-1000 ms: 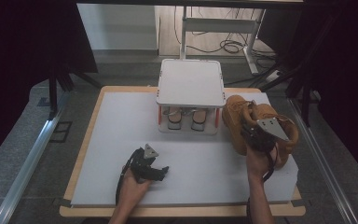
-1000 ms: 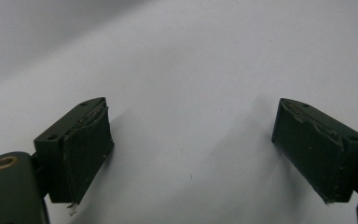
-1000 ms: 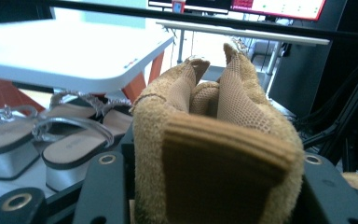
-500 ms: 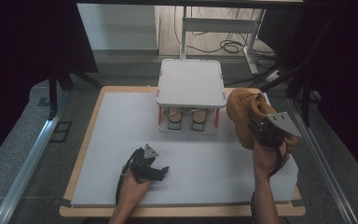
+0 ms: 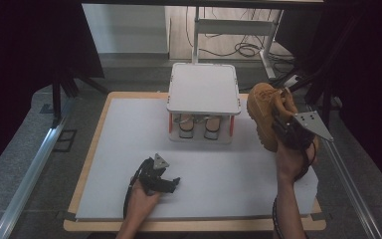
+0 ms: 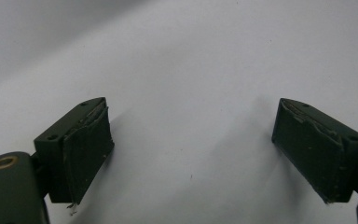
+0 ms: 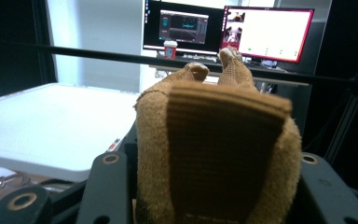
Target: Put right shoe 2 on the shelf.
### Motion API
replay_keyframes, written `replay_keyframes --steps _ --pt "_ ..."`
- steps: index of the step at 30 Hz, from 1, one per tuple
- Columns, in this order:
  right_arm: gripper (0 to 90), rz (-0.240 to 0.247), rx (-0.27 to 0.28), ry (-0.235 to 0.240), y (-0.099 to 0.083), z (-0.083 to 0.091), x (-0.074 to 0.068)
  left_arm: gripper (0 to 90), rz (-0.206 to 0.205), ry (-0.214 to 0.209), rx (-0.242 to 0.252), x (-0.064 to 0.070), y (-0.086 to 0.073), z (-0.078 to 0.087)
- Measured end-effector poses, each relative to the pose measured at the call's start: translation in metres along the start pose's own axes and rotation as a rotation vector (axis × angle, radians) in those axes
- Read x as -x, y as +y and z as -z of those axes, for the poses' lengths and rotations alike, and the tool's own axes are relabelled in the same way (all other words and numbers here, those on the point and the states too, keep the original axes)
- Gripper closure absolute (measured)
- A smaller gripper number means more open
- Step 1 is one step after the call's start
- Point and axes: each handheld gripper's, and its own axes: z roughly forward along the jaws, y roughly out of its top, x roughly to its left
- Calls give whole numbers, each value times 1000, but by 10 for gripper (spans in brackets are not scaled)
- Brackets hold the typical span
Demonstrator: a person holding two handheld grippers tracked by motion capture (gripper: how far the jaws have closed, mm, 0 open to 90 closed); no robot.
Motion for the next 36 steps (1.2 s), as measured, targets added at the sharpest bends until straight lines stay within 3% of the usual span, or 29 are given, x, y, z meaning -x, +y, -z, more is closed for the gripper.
replay_keyframes --steps 20,29,36 --pt "533 15 61 21 38 -5 -5 115 -5 -1 -4 0 0 0" --pt "533 28 75 37 52 -11 -14 115 -5 -1 -4 0 0 0" --pt "533 37 83 63 58 -20 -29 115 -6 -1 -4 -1 0 0"
